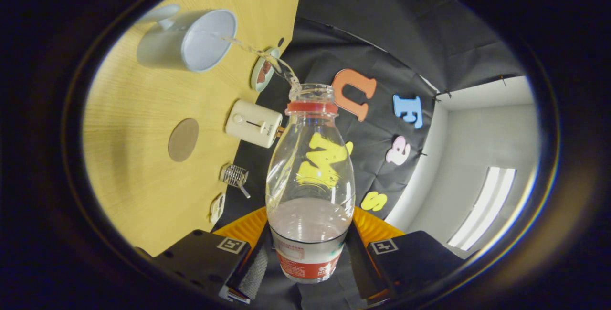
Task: Take the bottle from table, then pour the juice into the cup, finally place the bottle on the coaster
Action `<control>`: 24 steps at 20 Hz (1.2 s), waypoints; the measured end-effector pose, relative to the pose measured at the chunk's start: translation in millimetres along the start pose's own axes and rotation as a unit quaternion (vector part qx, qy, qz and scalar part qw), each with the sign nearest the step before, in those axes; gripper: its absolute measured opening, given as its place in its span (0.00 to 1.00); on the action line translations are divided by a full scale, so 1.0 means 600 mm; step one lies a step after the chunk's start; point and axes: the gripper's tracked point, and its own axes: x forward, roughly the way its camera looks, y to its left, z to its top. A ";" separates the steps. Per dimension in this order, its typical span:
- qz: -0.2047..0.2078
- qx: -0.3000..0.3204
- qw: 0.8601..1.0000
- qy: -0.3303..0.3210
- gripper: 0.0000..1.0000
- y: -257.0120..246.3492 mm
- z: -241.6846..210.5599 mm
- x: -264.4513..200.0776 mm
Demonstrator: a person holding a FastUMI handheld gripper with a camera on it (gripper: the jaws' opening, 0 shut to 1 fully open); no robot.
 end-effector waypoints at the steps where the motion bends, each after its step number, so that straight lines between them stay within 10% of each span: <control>1: -0.003 -0.002 1.000 -0.001 0.80 -0.002 0.002 0.000; 24: -0.065 -0.103 0.992 -0.028 0.79 -0.078 0.026 0.001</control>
